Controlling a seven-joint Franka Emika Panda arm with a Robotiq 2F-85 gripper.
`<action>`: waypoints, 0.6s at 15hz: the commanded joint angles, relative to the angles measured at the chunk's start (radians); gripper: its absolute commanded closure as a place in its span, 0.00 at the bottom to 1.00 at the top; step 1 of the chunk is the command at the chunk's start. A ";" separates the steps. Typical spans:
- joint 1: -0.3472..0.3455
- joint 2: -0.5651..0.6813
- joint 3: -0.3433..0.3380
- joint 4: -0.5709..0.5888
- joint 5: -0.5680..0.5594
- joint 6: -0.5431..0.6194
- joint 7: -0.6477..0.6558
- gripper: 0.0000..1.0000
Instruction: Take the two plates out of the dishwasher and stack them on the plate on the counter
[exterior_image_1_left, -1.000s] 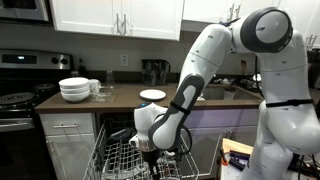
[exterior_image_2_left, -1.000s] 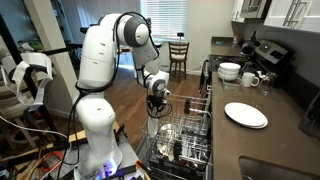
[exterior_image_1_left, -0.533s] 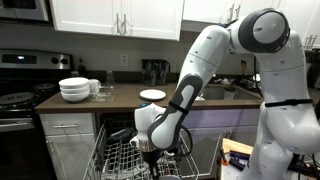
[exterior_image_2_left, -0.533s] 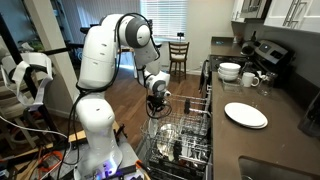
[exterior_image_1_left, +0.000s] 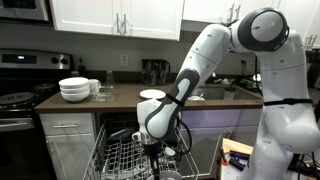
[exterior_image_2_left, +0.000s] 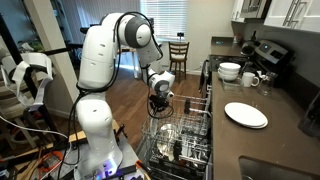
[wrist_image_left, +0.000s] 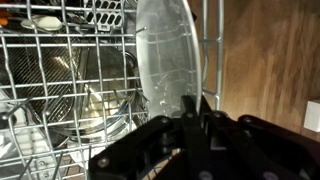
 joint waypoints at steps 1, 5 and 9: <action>-0.031 -0.092 0.020 0.008 0.061 -0.119 -0.096 0.98; -0.007 -0.176 -0.010 0.029 0.082 -0.233 -0.129 0.98; 0.031 -0.270 -0.049 0.028 0.062 -0.305 -0.102 0.98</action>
